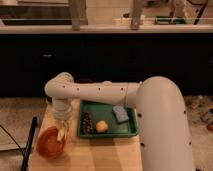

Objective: Place banana in red bowl

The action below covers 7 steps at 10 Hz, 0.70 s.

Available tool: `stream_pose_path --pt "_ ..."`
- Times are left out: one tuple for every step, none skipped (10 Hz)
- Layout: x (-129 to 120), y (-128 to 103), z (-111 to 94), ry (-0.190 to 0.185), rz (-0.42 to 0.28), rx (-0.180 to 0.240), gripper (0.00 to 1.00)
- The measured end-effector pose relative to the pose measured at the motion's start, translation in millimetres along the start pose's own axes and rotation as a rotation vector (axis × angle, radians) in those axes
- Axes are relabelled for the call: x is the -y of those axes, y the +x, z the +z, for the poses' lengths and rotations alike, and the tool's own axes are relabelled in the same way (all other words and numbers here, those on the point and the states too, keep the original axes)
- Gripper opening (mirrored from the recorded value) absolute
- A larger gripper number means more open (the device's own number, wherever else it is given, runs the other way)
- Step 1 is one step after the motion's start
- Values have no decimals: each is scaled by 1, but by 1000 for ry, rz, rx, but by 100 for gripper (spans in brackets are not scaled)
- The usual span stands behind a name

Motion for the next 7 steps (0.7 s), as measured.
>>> stream_pose_path --pt "9 -2 5 -6 -22 8 0" --pt "13 -2 8 -10 -38 14 0" --pt "17 -2 10 -13 -51 19 0" --pt "18 -2 12 -14 -60 23 0" --pt "22 -3 14 -14 -78 28 0" --pt "25 -4 16 -13 -93 32 0" --pt "30 -6 19 -13 -114 40 0"
